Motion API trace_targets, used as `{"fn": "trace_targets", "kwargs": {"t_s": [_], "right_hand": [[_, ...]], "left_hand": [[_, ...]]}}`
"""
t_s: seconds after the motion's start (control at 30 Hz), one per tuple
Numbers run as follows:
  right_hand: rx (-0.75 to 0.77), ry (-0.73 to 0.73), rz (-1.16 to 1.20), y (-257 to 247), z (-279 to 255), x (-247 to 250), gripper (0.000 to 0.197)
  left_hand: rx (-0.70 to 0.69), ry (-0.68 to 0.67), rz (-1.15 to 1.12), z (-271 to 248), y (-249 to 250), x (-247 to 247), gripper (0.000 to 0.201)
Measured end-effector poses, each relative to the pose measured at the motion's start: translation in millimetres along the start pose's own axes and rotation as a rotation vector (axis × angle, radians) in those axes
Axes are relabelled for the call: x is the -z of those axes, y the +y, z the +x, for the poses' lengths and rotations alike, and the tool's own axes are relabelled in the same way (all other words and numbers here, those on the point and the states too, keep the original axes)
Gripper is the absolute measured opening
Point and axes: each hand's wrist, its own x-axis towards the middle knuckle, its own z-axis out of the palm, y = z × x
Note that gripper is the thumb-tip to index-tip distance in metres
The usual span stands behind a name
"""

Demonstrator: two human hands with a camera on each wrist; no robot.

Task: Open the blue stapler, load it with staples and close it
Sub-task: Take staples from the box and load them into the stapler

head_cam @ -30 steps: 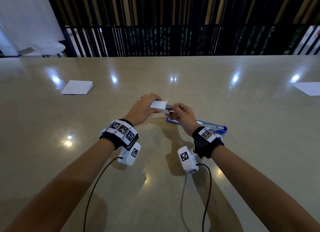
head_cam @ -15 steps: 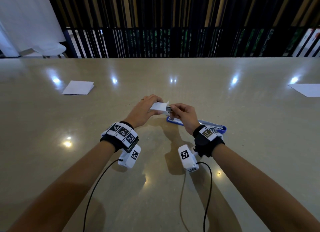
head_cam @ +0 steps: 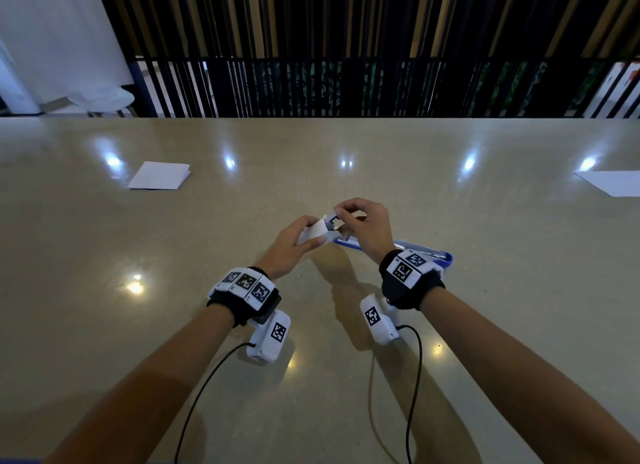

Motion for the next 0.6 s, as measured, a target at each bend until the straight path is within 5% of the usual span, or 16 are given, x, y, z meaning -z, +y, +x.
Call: {"fn": "trace_targets", "kwargs": {"t_s": [0.23, 0.37, 0.43, 0.53, 0.6], "right_hand": [[-0.088, 0.095, 0.105, 4.2, -0.4, 6.1, 0.012], [-0.132, 0.145, 0.113, 14.3, 0.0, 13.8, 0.015], [-0.171, 0.177, 0.103, 20.2, 1.1, 21.2, 0.017], [-0.234, 0.216, 0.095, 29.4, 3.4, 34.1, 0.017], [-0.254, 0.229, 0.074, 33.4, 3.9, 40.9, 0.016]], "left_hand": [[0.103, 0.008, -0.080, -9.0, -9.2, 5.9, 0.041], [0.007, 0.011, 0.237, -8.1, -18.4, 17.7, 0.044], [0.063, -0.107, 0.413, -5.9, -22.4, 28.2, 0.047], [0.248, -0.543, 0.597, -2.6, -16.4, 43.4, 0.051], [0.306, -0.704, 0.638, -0.2, -7.7, 44.8, 0.053]]}}
